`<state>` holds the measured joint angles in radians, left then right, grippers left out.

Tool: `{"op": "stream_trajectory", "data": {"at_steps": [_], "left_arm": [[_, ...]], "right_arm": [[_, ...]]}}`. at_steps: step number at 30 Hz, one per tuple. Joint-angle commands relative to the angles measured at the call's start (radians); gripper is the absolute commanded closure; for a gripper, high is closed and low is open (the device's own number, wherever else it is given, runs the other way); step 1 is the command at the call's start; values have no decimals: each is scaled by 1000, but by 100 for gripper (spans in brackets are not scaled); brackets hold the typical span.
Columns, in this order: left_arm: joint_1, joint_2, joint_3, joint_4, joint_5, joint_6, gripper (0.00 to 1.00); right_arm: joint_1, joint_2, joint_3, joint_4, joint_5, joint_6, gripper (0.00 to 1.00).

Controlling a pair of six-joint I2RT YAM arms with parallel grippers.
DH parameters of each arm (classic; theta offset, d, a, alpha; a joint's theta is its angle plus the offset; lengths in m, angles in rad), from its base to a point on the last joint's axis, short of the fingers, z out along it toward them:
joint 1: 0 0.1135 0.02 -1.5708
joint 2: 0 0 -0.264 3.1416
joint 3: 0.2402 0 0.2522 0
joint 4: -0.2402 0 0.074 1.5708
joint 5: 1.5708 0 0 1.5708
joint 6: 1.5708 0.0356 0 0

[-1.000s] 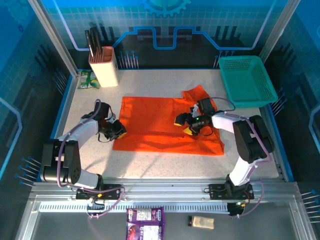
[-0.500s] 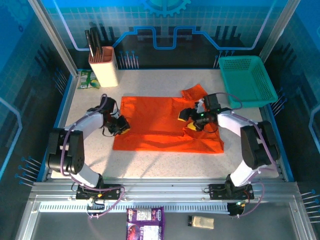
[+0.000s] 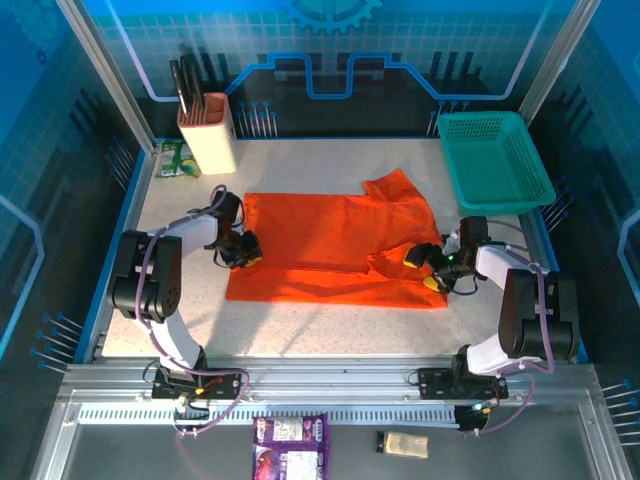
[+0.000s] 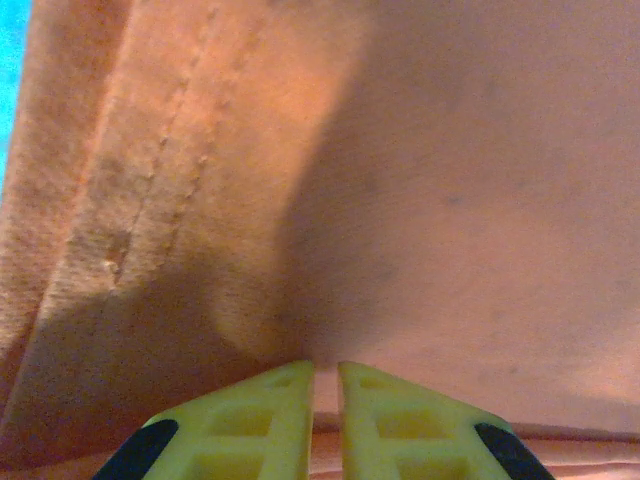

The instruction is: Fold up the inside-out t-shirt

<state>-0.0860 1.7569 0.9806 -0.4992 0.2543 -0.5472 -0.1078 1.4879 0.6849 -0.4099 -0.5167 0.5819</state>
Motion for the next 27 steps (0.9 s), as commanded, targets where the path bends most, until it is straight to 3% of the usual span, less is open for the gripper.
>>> {"op": "stream_trajectory", "data": {"at_steps": [1, 13, 20, 27], "left_arm": [[20, -42, -76, 4, -18, 1, 85], [58, -239, -239, -21, -33, -11, 84], [58, -281, -90, -93, -27, 6, 83], [58, -109, 190, -165, -120, 129, 82]], "right_arm": [[-12, 8, -41, -58, 35, -37, 18], [20, -195, -141, -186, -9, -14, 17], [32, -275, -24, -258, 7, -11, 17], [44, -173, 177, -270, 23, -75, 18]]}}
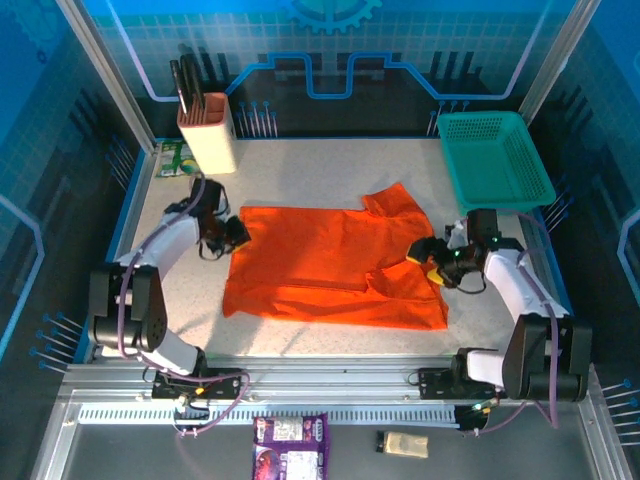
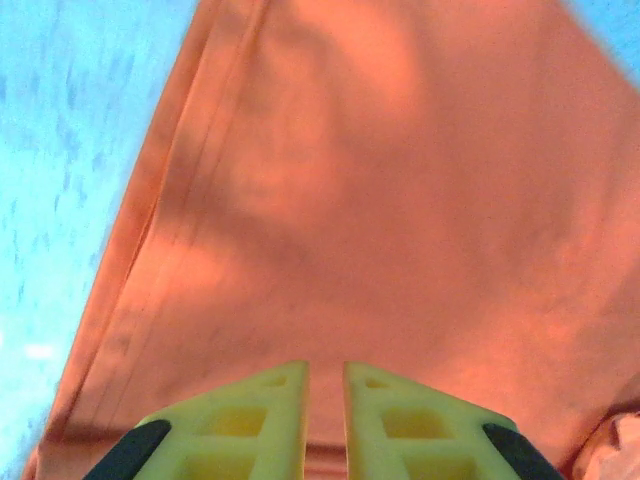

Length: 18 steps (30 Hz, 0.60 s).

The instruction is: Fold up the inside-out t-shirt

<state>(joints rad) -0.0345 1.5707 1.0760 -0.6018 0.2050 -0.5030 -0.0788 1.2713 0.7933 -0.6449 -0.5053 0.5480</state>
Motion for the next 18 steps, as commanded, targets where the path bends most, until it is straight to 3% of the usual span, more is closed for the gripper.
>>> {"op": "stream_trajectory", "data": {"at_steps": [1, 9, 18], "left_arm": [[6, 115, 143, -81, -101, 109, 82], [11, 412, 489, -174, -234, 315, 78], [22, 650, 759, -312, -240, 421, 75]], "right_arm": [[18, 63, 79, -38, 17, -47, 18], [32, 180, 218, -32, 24, -63, 18], [38, 191, 228, -41, 36, -67, 18]]}}
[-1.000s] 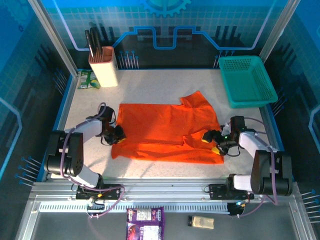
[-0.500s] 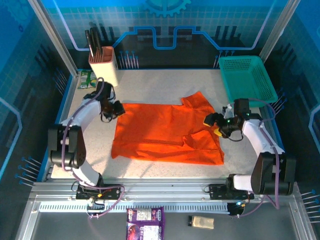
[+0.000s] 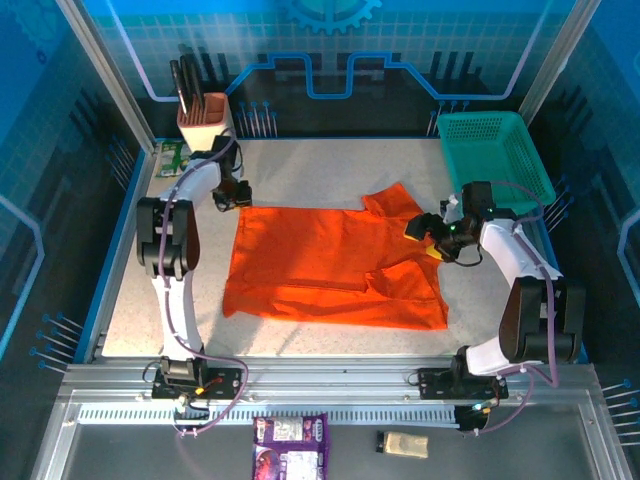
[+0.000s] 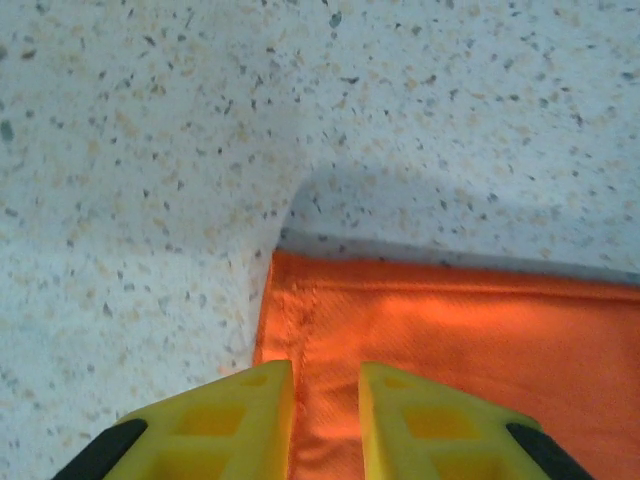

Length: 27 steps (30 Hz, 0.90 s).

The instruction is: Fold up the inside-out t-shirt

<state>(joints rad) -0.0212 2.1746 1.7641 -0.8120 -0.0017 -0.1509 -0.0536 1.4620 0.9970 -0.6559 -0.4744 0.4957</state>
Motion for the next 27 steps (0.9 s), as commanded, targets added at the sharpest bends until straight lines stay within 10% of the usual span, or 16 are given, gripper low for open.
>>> {"op": "stream_trajectory", "data": {"at_steps": [1, 17, 27], "left_arm": [[9, 62, 89, -113, -42, 73, 76], [17, 184, 185, -156, -18, 76, 74], [17, -121, -26, -58, 89, -40, 67]], "right_arm": [[12, -2, 24, -32, 6, -13, 18], [24, -12, 33, -41, 5, -8, 18], [91, -26, 25, -50, 10, -2, 18]]}}
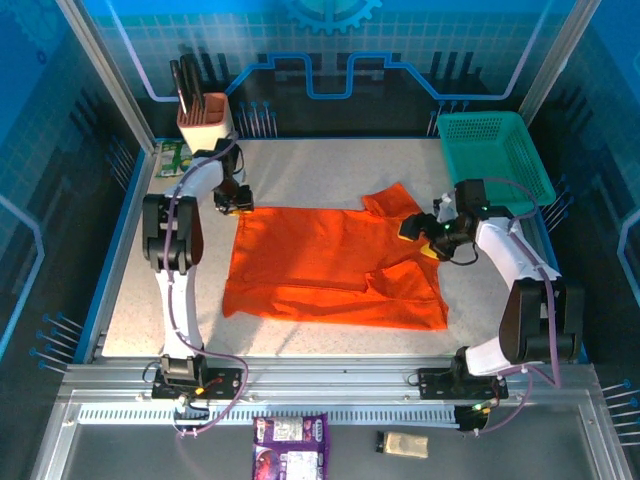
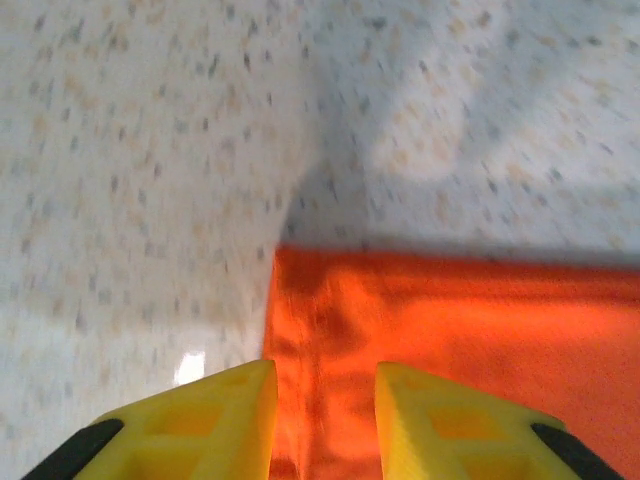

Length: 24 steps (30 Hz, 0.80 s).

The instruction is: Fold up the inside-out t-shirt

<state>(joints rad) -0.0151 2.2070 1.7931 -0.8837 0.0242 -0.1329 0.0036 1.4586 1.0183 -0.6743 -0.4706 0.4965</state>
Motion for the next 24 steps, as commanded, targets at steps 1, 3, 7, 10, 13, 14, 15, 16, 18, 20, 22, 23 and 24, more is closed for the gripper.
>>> {"op": "stream_trajectory", "data": {"at_steps": [1, 3, 7, 10, 13, 14, 15, 16, 18, 20, 22, 23, 24], "left_arm": [[10, -210, -110, 26, 78, -84, 68], [4, -323, -214, 30, 96, -139, 68], [-58, -573, -470, 22, 46, -245, 70], [-87, -720, -658, 12, 29, -340, 73], [-111, -861, -826, 30, 19, -451, 76], [-118, -909, -888, 45, 24, -485, 76], [-119, -945, -933, 56, 24, -517, 77], [-119, -982, -981, 59, 11, -550, 77], [-118, -1044, -1062, 72, -10, -606, 79], [-118, -1087, -1123, 90, -17, -648, 80], [-118, -1096, -1157, 114, 5, -671, 82], [-118, -1088, -1166, 132, 32, -673, 85], [-118, -1074, -1174, 145, 55, -674, 88]], "right_arm": [[46, -26, -14, -31, 7, -2, 18], [67, -38, -52, -30, 11, 0, 18], [95, -66, -167, -11, 15, 18, 18], [96, -79, -236, 3, 19, 30, 17], [95, -84, -285, 19, 20, 42, 17], [95, -84, -297, 25, 13, 43, 17], [95, -85, -306, 29, 8, 46, 16], [95, -85, -317, 36, 8, 47, 16], [95, -80, -326, 42, 14, 47, 15], [94, -72, -332, 45, 17, 47, 14], [93, -64, -340, 51, 14, 45, 14], [94, -60, -343, 56, 14, 44, 14], [93, -55, -347, 56, 14, 42, 14]]}}
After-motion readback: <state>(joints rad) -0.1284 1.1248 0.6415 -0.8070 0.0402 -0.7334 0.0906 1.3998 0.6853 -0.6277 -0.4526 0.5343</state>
